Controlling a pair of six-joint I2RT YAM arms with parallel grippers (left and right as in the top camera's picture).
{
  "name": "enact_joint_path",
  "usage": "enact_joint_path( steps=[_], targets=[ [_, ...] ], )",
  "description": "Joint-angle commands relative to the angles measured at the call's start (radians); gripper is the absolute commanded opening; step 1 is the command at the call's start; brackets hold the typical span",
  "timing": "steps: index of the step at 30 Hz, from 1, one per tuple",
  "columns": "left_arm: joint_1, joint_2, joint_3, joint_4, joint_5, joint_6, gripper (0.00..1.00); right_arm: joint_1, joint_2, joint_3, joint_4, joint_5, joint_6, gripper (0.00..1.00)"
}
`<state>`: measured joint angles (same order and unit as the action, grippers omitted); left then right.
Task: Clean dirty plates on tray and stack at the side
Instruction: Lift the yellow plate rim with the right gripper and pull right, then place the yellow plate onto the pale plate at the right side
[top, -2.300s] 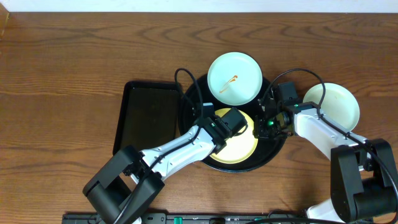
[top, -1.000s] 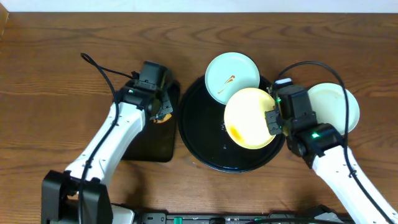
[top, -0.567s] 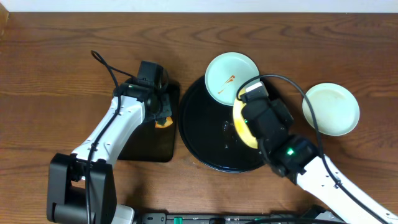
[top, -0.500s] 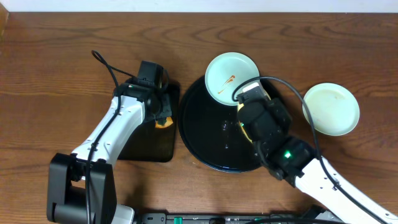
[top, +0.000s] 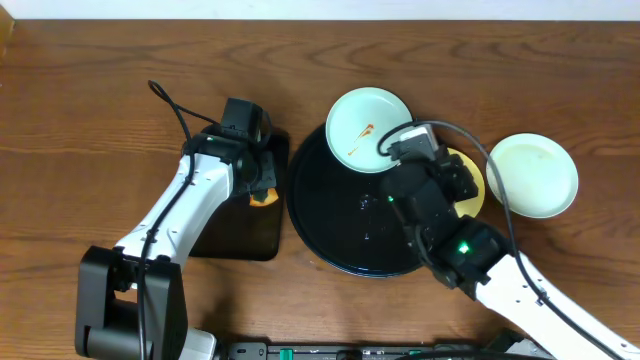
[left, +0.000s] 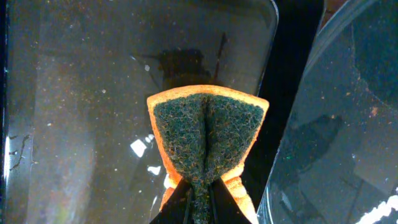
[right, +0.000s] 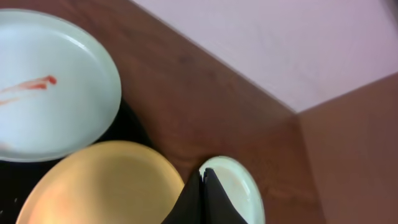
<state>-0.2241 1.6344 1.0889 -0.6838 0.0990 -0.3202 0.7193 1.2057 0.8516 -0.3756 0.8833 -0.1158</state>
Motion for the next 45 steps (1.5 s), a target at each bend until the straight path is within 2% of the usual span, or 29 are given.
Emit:
enact_joint_path(
  steps=[1, 3, 6, 11, 15, 19, 25, 45],
  targets=[
    [0.005, 0.011, -0.005, -0.004, 0.002, 0.013, 0.08, -0.093, -0.015, 0.005, -0.065, -0.13, 0.205, 0.01],
    [0.005, 0.011, -0.005, -0.008, 0.002, 0.013, 0.08, -0.164, -0.011, 0.005, -0.113, -0.218, 0.293, 0.03],
    [0.005, 0.011, -0.005, -0.008, 0.002, 0.013, 0.08, -0.302, 0.0, 0.004, -0.154, -0.41, 0.336, 0.27],
    [0.005, 0.011, -0.005, -0.008, 0.002, 0.013, 0.08, -0.513, 0.019, 0.004, -0.212, -0.63, 0.375, 0.43],
    [0.005, 0.011, -0.005, -0.008, 0.002, 0.013, 0.08, -0.705, 0.069, 0.004, -0.254, -0.887, 0.373, 0.43],
    [0.005, 0.011, -0.005, -0.008, 0.002, 0.013, 0.08, -0.82, 0.142, 0.004, -0.301, -0.975, 0.373, 0.4],
    [0.005, 0.011, -0.005, -0.008, 0.002, 0.013, 0.08, -0.882, 0.274, 0.004, -0.271, -1.189, 0.304, 0.37],
    [0.005, 0.011, -0.005, -0.008, 0.002, 0.013, 0.08, -0.882, 0.332, -0.029, -0.251, -1.153, 0.333, 0.38]
  ],
)
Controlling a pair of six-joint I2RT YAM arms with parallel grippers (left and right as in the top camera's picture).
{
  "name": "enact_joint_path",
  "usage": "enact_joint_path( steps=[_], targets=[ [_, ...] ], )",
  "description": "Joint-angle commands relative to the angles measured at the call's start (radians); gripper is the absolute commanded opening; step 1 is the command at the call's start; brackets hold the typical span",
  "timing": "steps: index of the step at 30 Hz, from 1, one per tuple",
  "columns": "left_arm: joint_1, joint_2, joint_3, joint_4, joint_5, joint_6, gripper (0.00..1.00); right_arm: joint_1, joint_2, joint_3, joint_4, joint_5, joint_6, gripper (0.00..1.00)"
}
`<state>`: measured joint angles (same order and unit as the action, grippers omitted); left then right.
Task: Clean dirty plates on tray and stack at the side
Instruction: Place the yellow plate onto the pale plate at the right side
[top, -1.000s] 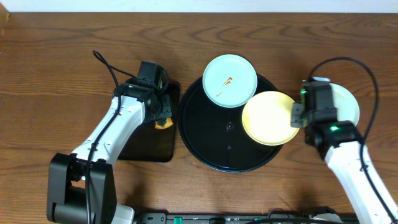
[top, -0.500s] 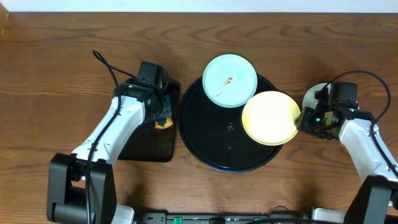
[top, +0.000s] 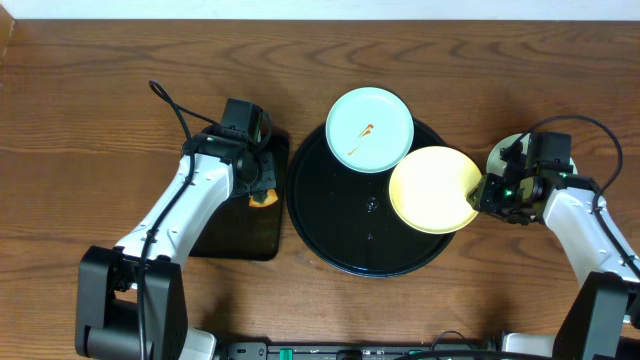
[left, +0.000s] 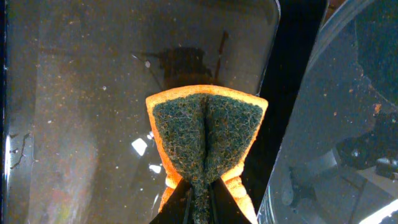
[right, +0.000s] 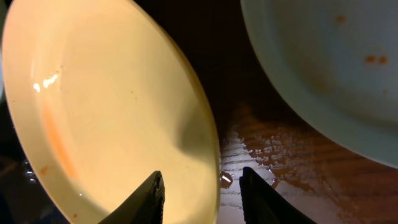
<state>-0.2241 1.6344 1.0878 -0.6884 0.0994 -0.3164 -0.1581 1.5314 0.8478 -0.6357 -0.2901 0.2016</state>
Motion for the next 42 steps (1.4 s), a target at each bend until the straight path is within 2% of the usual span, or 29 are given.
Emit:
enact_joint_path(
  steps=[1, 7, 12, 24, 30, 36, 42],
  targets=[
    [0.005, 0.011, -0.004, -0.003, 0.002, 0.009, 0.08, -0.004, 0.006, -0.034, 0.019, 0.02, 0.02, 0.38],
    [0.005, 0.011, -0.004, -0.003, 0.002, 0.009, 0.08, -0.004, 0.006, -0.052, 0.043, 0.02, 0.023, 0.25],
    [0.005, 0.011, -0.004, -0.003, 0.002, 0.009, 0.08, -0.004, 0.006, -0.052, 0.061, 0.007, 0.022, 0.02],
    [0.005, 0.011, -0.004, -0.004, 0.002, 0.009, 0.08, -0.039, -0.051, -0.045, 0.171, -0.058, 0.023, 0.01],
    [0.005, 0.011, -0.004, -0.004, 0.002, 0.009, 0.08, -0.177, -0.128, -0.043, 0.195, -0.045, 0.128, 0.01],
    [0.005, 0.011, -0.004, -0.004, 0.002, 0.009, 0.08, -0.333, -0.131, -0.044, 0.194, -0.004, 0.208, 0.01],
    [0.005, 0.011, -0.004, -0.004, 0.002, 0.009, 0.08, -0.426, -0.131, -0.044, 0.195, 0.052, 0.268, 0.01]
  ],
)
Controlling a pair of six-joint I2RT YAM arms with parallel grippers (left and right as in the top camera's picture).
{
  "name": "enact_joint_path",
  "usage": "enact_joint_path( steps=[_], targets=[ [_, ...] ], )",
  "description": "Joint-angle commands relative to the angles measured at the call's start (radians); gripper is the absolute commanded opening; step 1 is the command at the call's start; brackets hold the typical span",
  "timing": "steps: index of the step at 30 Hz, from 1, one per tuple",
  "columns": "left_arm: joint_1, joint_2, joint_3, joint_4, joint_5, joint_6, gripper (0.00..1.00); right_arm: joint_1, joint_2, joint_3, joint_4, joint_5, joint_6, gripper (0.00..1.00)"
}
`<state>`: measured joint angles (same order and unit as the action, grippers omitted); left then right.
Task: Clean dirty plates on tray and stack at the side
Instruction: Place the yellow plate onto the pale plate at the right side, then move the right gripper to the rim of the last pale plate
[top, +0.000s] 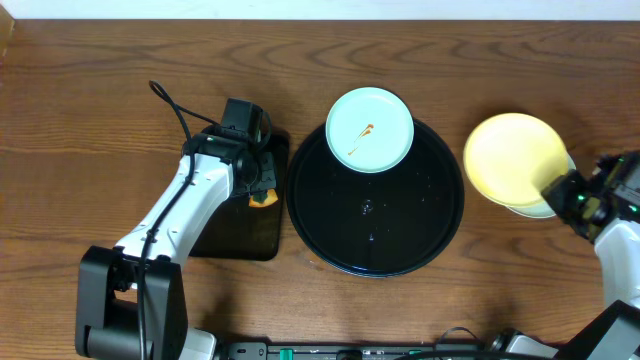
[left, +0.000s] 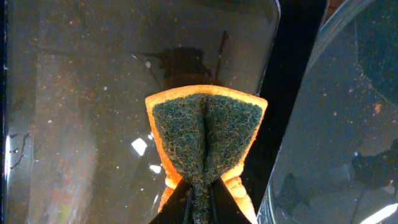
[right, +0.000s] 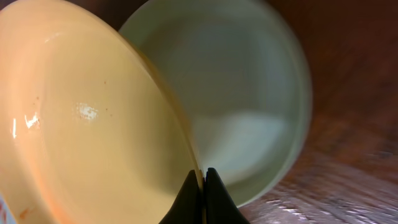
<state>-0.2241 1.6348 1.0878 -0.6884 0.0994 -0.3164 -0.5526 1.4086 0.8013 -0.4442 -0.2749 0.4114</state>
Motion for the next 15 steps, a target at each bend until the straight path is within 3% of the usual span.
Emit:
enact_joint_path(
  steps=[1, 3, 4, 6, 7, 15],
  targets=[
    [0.005, 0.011, -0.004, -0.004, 0.002, 0.009, 0.08, -0.04, -0.008, 0.003, 0.004, 0.046, 0.06, 0.01],
    [0.005, 0.011, -0.004, -0.007, 0.002, 0.009, 0.08, -0.049, -0.008, 0.003, 0.007, 0.046, 0.06, 0.01],
    [0.005, 0.011, -0.004, -0.007, 0.002, 0.009, 0.08, -0.049, -0.008, 0.003, 0.012, 0.046, 0.06, 0.11],
    [0.005, 0.011, -0.004, -0.007, 0.002, 0.009, 0.08, -0.045, -0.008, 0.003, 0.026, 0.032, 0.044, 0.45],
    [0.005, 0.011, -0.004, -0.007, 0.002, 0.009, 0.08, -0.04, -0.008, 0.003, 0.023, 0.03, 0.025, 0.5],
    [0.005, 0.011, -0.004, -0.008, 0.002, 0.009, 0.08, 0.034, -0.008, 0.003, -0.01, -0.142, -0.106, 0.43]
  ],
)
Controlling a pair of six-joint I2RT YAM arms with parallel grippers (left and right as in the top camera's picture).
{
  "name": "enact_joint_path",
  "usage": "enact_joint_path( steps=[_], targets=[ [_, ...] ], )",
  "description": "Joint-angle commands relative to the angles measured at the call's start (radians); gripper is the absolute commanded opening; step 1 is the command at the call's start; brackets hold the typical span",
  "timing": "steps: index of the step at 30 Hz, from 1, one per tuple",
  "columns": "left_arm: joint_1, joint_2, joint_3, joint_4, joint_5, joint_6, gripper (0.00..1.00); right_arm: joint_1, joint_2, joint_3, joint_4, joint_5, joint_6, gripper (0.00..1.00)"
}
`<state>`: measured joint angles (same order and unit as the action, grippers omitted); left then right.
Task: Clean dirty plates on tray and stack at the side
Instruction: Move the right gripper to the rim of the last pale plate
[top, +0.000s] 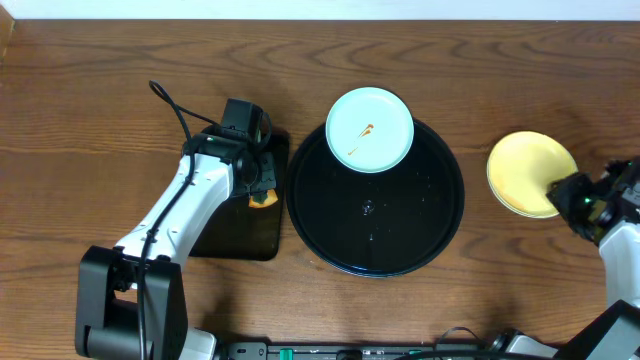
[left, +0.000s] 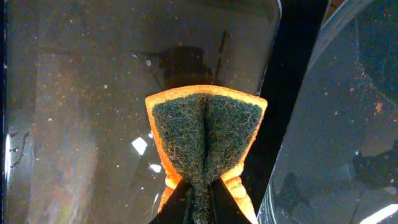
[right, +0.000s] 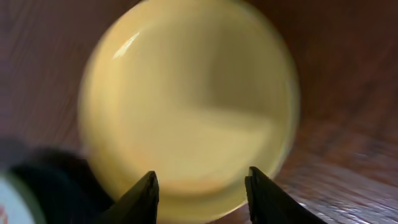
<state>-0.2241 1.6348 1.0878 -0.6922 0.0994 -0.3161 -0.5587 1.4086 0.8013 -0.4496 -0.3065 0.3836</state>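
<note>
The yellow plate (top: 531, 172) lies flat on the table to the right of the round black tray (top: 375, 235); nothing shows beneath it. My right gripper (top: 563, 192) stands open at its near-right rim. In the right wrist view the yellow plate (right: 186, 106) is blurred, and my right gripper (right: 200, 193) has its fingers spread wide with nothing between them. A pale green plate (top: 370, 130) with a red smear rests on the tray's far edge. My left gripper (left: 199, 199) is shut on an orange-and-green sponge (left: 205, 134).
A rectangular black tray (top: 235, 225) holding water lies left of the round tray, under the sponge. A black cable (top: 170, 105) loops off my left arm. Bare wooden table surrounds both trays.
My right gripper was shut on the yellow plate's rim, holding it tilted over a pale green plate at the right. Now the yellow plate lies flat there and the gripper is open.
First the yellow plate lay on the tray's right edge, with my shut right gripper above it and a clean pale green plate at the side. Then the gripper stood open about the yellow plate's rim. Then it held the plate over the green one, where it now lies. The left arm kept still with the sponge.
</note>
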Motion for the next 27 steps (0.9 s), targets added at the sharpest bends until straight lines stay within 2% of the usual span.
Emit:
enact_joint_path(
  steps=[1, 5, 9, 12, 15, 20, 27],
  targets=[
    [0.005, 0.011, -0.004, -0.004, 0.002, 0.008, 0.08, 0.064, -0.008, 0.003, -0.003, -0.149, -0.105, 0.43],
    [0.005, 0.011, -0.004, -0.006, 0.002, 0.008, 0.08, 0.168, -0.008, 0.011, 0.003, -0.2, -0.196, 0.43],
    [0.005, 0.011, -0.004, -0.007, 0.002, 0.008, 0.08, 0.312, -0.008, 0.072, -0.015, -0.187, -0.275, 0.47],
    [0.005, 0.011, -0.004, -0.007, 0.002, 0.008, 0.08, 0.426, -0.006, 0.16, -0.064, -0.118, -0.296, 0.5],
    [0.005, 0.011, -0.004, -0.006, 0.002, 0.008, 0.08, 0.542, 0.016, 0.263, -0.126, -0.023, -0.346, 0.59],
    [0.005, 0.011, -0.004, -0.006, 0.002, 0.008, 0.08, 0.62, 0.107, 0.405, -0.203, 0.0, -0.393, 0.63],
    [0.005, 0.011, -0.004, 0.0, -0.015, 0.009, 0.08, 0.637, 0.354, 0.755, -0.45, 0.0, -0.438, 0.64]
  ],
)
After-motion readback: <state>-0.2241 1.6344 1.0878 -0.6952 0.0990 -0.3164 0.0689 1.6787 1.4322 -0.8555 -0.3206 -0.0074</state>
